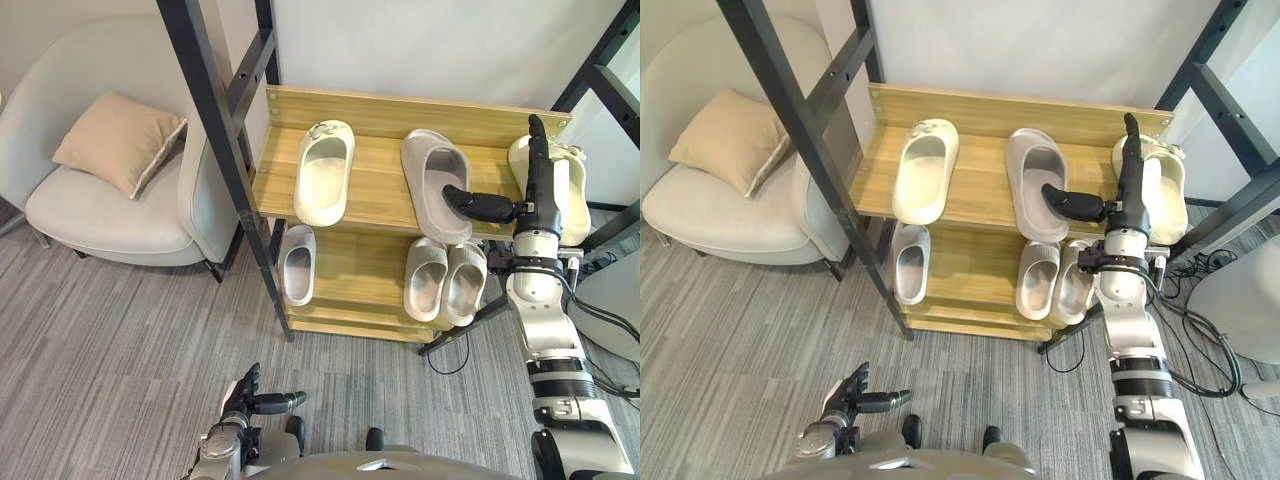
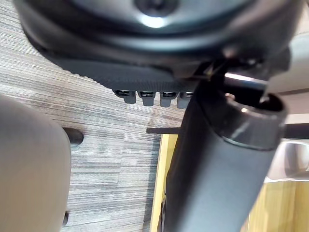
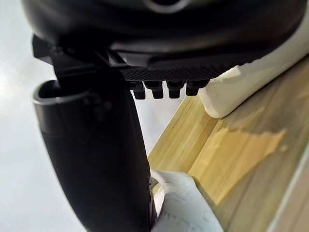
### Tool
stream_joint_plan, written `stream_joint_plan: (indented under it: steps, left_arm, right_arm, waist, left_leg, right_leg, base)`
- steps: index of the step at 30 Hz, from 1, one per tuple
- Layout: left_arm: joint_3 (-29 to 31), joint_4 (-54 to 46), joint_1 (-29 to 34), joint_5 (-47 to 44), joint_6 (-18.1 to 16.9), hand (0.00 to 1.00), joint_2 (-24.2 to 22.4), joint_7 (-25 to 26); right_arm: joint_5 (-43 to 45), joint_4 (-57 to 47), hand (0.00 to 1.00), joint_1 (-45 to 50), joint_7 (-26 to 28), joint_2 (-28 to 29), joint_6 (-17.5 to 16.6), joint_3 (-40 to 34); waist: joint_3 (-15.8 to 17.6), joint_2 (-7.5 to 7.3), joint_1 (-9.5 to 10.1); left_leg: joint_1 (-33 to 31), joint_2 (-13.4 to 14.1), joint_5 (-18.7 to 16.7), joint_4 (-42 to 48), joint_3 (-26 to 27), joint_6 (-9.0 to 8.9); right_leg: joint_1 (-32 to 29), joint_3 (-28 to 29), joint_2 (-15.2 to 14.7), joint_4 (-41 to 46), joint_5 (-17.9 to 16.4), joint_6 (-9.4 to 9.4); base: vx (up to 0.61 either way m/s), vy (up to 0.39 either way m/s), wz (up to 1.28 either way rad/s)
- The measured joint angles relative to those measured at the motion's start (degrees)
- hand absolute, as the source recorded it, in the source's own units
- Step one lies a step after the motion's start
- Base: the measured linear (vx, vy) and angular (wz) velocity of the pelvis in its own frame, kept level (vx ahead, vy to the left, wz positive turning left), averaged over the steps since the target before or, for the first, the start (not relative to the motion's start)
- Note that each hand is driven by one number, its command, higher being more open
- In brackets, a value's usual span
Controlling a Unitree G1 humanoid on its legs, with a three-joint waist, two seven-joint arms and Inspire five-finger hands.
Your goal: Organize the slippers on the shoe rack
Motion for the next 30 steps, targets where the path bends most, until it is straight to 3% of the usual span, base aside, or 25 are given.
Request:
stream_joint_plan:
  steps: [4,5,20,30]
  left_arm:
    - [0.0,-0.45,-0.01,-0.97,-0.08,1.0,0.06,-0.01]
    - [0.05,-0.5,-0.01,-1.32,-0.11,1.0,0.07,0.01]
    - [0.01,-1.65,-0.07,-2.59,-1.19,1.0,0.34,-0.01]
    - [0.02,-1.67,-0.09,-3.72,-1.12,1.0,0.33,0.02]
  right_arm:
    - [1.59,2.71,1.0,-3.4,0.27,-1.0,0.02,1.28]
    - [1.63,3.35,0.0,-4.24,0.27,-1.17,0.02,1.61]
    - [4.37,10.06,0.0,-13.64,3.0,-5.16,-0.21,8.84]
    - [6.07,6.71,0.0,-12.52,3.35,-5.13,-1.32,8.63]
  waist:
    - [0.52,-0.08,0.41]
    - [0.74,-0.06,0.45]
    - [2.95,-0.11,0.62]
    - [3.27,-0.07,0.48]
  left_leg:
    - [-0.25,0.0,0.0,0.0,-0.04,0.0]
    - [-0.25,0.0,0.0,0.0,-0.07,0.0]
    - [-0.82,-0.04,0.05,0.3,-0.6,0.01]
    - [-0.63,-0.02,0.12,0.09,-1.46,0.05]
  right_leg:
    - [-0.24,-0.06,0.0,0.0,0.0,0.0]
    - [-0.24,-0.07,0.0,0.01,0.0,0.0]
    - [-1.06,0.05,0.04,0.6,0.06,0.06]
    - [-0.83,-0.25,0.14,0.58,0.09,0.06]
  base:
    - [0.0,0.0,0.0]
    - [0.0,0.0,0.0]
    - [-0.01,0.003,0.0]
    - [0.01,0.002,0.01]
